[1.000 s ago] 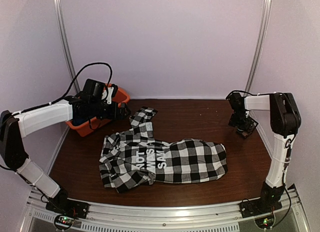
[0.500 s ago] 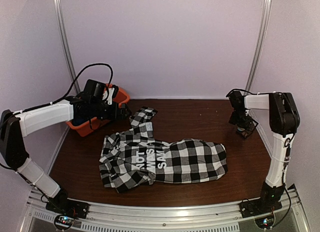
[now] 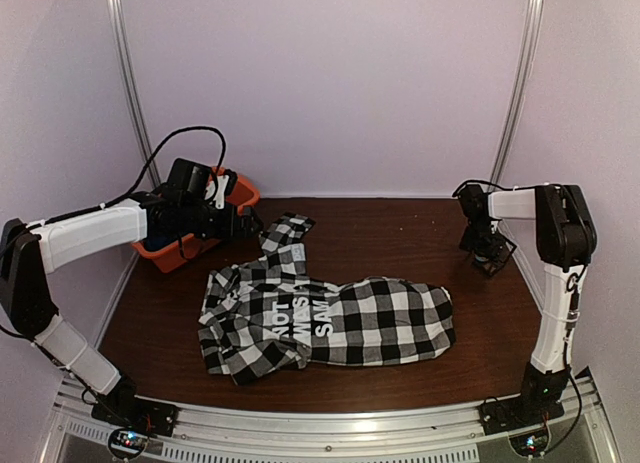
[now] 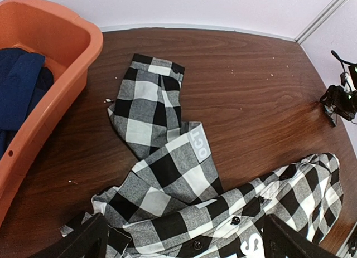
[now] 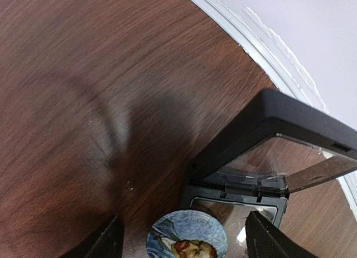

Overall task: Pin the brooch onto the clothing
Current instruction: Pick up the brooch from the brooch box.

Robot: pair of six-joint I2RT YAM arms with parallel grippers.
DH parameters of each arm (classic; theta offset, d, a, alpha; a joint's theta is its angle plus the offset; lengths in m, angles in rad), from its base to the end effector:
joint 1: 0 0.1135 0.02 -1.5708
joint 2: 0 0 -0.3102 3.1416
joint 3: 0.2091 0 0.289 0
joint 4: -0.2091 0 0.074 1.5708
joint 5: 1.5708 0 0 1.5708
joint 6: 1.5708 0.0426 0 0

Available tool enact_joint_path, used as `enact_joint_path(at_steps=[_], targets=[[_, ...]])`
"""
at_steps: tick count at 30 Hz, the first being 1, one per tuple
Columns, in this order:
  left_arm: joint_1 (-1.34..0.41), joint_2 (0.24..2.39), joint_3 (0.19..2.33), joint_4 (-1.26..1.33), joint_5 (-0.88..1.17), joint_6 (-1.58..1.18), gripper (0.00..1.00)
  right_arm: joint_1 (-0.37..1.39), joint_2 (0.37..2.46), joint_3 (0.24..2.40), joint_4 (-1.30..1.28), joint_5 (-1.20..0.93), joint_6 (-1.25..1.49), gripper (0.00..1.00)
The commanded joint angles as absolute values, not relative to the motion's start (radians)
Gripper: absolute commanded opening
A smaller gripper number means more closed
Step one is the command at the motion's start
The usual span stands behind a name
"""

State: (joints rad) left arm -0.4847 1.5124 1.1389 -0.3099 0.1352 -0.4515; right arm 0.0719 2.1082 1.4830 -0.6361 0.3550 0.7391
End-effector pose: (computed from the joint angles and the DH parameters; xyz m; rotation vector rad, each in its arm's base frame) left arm 0.3310 -0.1808 0.3025 0.1136 2.3273 -0.6402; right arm 0.4777 0.0196 0.1546 0.9578 2.5326 -0.2796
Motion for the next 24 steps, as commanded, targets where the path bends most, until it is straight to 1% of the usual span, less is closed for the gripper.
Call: enact_joint_path(at_steps=[1,16,20,23,24], targets=[[-0.489,1.524,1.129,-0.273,0.144,-0.458,0.98,0.063,2.121,1.501,-0.643,0.354,0.734,0.75],[-0.489,1.524,1.129,-0.273,0.148,-0.459,0.98,0.058,2.118,1.483,-0.624,0.34,0.729,0.61],[-0.489,1.524,1.129,-0.273,0.148,-0.459,0.98,0.057,2.115,1.482,-0.622,0.338,0.727,0.56],[-0.489,1.524,1.129,-0.272,0.149,-0.459,0.98,0.058,2.111,1.479,-0.619,0.333,0.727,0.49],[-0.489,1.524,1.129,-0.272,0.149,-0.459,0.98,0.057,2.109,1.478,-0.617,0.331,0.726,0.48]])
